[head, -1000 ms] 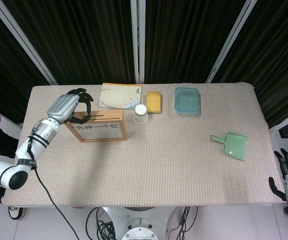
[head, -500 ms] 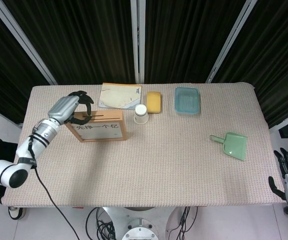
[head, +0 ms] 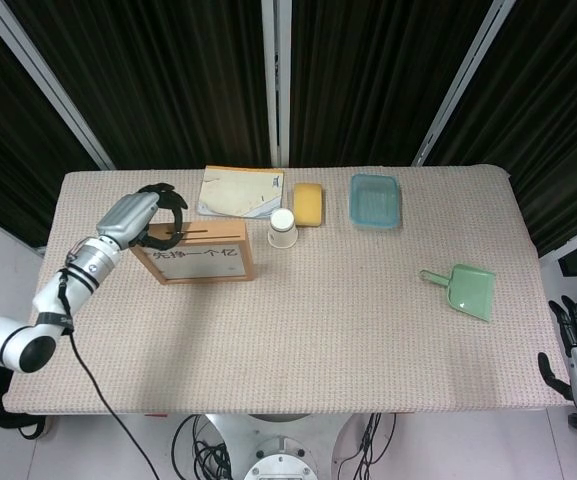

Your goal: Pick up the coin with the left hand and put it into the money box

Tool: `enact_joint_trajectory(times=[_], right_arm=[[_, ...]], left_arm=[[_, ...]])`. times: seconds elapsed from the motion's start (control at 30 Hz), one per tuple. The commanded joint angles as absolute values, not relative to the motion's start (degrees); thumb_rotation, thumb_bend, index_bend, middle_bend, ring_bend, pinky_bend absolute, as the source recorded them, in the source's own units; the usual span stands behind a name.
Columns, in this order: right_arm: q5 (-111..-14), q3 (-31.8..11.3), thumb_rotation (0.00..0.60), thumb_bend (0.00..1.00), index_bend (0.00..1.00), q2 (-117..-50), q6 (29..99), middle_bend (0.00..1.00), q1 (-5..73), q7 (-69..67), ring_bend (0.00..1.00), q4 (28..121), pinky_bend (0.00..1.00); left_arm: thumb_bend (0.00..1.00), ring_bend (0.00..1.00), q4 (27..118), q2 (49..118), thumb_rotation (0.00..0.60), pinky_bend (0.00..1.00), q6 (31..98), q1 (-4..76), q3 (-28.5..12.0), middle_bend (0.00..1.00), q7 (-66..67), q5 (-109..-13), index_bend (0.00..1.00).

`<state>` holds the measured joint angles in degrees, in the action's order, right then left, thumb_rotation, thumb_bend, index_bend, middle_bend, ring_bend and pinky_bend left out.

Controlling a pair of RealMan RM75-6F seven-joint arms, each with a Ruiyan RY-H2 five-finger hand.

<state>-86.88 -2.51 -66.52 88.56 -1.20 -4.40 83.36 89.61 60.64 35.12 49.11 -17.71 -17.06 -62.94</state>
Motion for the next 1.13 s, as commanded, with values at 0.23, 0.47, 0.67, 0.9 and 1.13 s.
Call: enact_joint_trajectory(times=[0.23, 0.47, 0.67, 0.9, 1.13], right_arm=[[-86.83, -2.55, 0.600, 0.38, 0.00, -66.56, 88.41, 0.00, -1.08, -4.35, 0.00, 83.43, 0.00], [-87.30, -2.55, 0.600, 0.39, 0.00, -66.23, 89.16, 0.00, -1.25, -4.36, 0.00, 83.92, 0.00], [-87.86, -2.37, 0.600, 0.38, 0.00, -66.48, 89.60, 0.00, -1.35, -4.92, 0.00, 83.62, 0.00], [-89.61, -1.99, 0.600, 0.38, 0.00, -67.67, 92.01, 0.00, -2.05, -4.67, 0.00, 82.00, 0.00], [-89.73, -1.57, 0.600, 0.38, 0.00, -69.07, 91.72, 0.00, -2.14, -3.64, 0.00, 80.27, 0.00]], left_arm=[[0.39, 0.07, 90.55, 59.96, 0.600, 0.09, 36.14, 48.29, -17.60, 0.24, -18.43, -63.77, 0.16], [0.37, 0.06, 98.35, 56.83, 0.600, 0.09, 48.68, 42.43, -16.47, 0.22, -14.58, -71.65, 0.13], [0.32, 0.06, 103.82, 57.15, 0.600, 0.10, 74.78, 27.80, -7.66, 0.22, 7.29, -86.97, 0.21], [0.27, 0.06, 95.86, 61.52, 0.600, 0.10, 90.66, 11.90, 1.47, 0.21, 6.05, -89.84, 0.24], [0.26, 0.06, 84.40, 67.71, 0.600, 0.09, 96.60, 4.13, 4.96, 0.18, 3.58, -91.08, 0.23]])
